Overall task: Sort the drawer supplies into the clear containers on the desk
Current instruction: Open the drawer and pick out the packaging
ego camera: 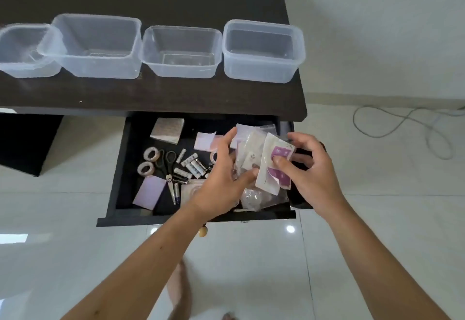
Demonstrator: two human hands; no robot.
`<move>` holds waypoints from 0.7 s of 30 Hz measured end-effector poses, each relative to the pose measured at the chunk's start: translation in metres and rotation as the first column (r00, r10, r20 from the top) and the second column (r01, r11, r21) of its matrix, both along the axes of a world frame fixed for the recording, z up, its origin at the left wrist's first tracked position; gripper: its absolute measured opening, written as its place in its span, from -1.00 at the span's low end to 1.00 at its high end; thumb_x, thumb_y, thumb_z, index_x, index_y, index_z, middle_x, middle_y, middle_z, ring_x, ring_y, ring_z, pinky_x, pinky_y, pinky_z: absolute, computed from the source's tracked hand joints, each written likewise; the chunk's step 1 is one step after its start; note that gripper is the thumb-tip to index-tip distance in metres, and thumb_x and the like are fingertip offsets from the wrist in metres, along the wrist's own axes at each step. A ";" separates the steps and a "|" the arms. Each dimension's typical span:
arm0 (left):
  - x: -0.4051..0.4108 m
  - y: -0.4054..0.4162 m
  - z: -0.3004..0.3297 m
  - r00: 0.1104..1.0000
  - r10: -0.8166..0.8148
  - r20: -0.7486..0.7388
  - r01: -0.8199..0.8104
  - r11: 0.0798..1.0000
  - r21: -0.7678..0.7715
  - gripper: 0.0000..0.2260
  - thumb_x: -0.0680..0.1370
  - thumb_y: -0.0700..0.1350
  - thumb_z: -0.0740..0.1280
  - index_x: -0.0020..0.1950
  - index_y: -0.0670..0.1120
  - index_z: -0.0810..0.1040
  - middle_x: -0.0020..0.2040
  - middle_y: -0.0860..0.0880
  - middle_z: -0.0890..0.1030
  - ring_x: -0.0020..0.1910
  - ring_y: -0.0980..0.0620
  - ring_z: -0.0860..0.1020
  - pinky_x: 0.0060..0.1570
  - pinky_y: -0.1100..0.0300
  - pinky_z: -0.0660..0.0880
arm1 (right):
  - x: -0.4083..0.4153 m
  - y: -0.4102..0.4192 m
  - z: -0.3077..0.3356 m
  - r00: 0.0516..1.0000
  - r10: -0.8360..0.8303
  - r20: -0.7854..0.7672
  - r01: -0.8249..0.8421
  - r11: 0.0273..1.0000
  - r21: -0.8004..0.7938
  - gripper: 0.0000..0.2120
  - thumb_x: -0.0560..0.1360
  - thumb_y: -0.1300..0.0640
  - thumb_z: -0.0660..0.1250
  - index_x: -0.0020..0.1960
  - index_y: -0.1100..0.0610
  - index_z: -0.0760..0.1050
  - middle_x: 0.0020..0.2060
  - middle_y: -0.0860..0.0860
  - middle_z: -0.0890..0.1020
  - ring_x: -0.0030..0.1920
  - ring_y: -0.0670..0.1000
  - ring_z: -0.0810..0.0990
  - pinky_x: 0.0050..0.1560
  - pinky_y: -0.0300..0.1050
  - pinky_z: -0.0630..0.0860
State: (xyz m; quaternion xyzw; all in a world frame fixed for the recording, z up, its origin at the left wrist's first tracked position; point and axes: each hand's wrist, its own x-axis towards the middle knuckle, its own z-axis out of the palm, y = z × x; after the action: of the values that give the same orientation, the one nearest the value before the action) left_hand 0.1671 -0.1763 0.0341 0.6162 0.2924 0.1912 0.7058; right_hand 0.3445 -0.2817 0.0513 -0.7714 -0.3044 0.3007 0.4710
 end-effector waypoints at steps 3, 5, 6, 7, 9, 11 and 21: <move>0.040 -0.021 0.002 0.999 -0.049 0.022 0.051 0.997 -0.065 -0.52 0.74 -0.18 0.23 0.63 -0.03 0.18 0.36 -0.09 0.59 0.30 -0.03 0.64 0.28 0.07 0.60 | 0.024 -0.022 0.001 0.951 -0.117 -0.286 0.137 0.989 0.048 -0.35 0.52 0.17 0.57 0.51 -0.09 0.38 0.27 -0.13 0.62 0.09 -0.08 0.75 -0.03 -0.06 0.75; 0.065 -0.033 0.005 0.997 -0.071 0.041 0.075 0.992 -0.102 -0.64 0.76 -0.08 0.16 0.56 -0.07 0.30 0.33 -0.11 0.62 0.30 -0.01 0.63 0.26 0.12 0.58 | 0.043 -0.034 0.000 0.904 -0.182 -0.388 0.214 0.976 0.041 -0.39 0.52 0.20 0.57 0.48 -0.06 0.43 0.17 -0.07 0.72 0.08 0.00 0.78 0.01 0.09 0.75; 0.077 -0.038 0.007 0.997 -0.070 0.044 0.075 0.990 -0.118 -0.66 0.77 -0.06 0.14 0.53 -0.10 0.34 0.31 -0.09 0.63 0.27 0.05 0.64 0.20 0.21 0.57 | 0.053 -0.039 -0.002 0.897 -0.200 -0.395 0.232 0.972 0.036 -0.42 0.51 0.21 0.58 0.45 -0.06 0.46 0.13 -0.04 0.75 0.08 0.04 0.78 0.05 0.14 0.74; 0.088 -0.042 0.008 0.997 -0.069 0.045 0.074 0.989 -0.132 -0.67 0.76 -0.04 0.13 0.50 -0.12 0.37 0.28 -0.07 0.64 0.21 0.11 0.65 0.15 0.27 0.57 | 0.062 -0.042 -0.003 0.894 -0.215 -0.393 0.248 0.968 0.033 -0.43 0.50 0.22 0.59 0.42 -0.06 0.49 0.11 -0.01 0.77 0.09 0.06 0.78 0.06 0.16 0.74; 0.110 -0.045 0.005 0.997 -0.067 0.043 0.073 0.984 -0.161 -0.70 0.74 -0.06 0.20 0.44 -0.14 0.40 0.20 -0.04 0.66 0.12 0.11 0.68 0.08 0.25 0.60 | 0.081 -0.048 -0.005 0.888 -0.242 -0.391 0.278 0.960 0.039 -0.42 0.48 0.26 0.60 0.40 -0.05 0.50 0.11 0.04 0.77 0.08 0.07 0.79 -0.01 0.08 0.74; 0.134 -0.044 -0.004 0.996 -0.084 -0.002 0.083 0.987 -0.134 -0.71 0.70 -0.13 0.32 0.41 -0.11 0.41 0.17 -0.03 0.68 0.11 0.04 0.71 0.06 0.18 0.63 | 0.100 -0.054 -0.007 0.885 -0.264 -0.382 0.304 0.952 0.045 -0.40 0.48 0.30 0.59 0.42 -0.01 0.49 0.10 0.05 0.77 0.05 0.05 0.79 -0.08 -0.04 0.73; 0.248 -0.049 -0.058 0.971 -0.077 -0.224 0.065 0.996 -0.060 -0.62 0.63 -0.13 0.45 0.39 0.10 0.43 0.16 0.09 0.66 0.06 0.13 0.69 -0.02 0.18 0.68 | 0.190 -0.075 -0.070 0.859 -0.382 -0.342 0.378 0.922 -0.080 -0.50 0.46 0.33 0.60 0.30 0.01 0.56 0.14 0.06 0.70 -0.07 -0.11 0.77 -0.23 -0.12 0.69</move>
State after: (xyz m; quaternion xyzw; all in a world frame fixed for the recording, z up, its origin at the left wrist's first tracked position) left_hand 0.4153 -0.2252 -0.0234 0.6256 0.3536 0.0867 0.6900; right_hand 0.5348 -0.3570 -0.0187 -0.7523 -0.0560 0.3362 0.5638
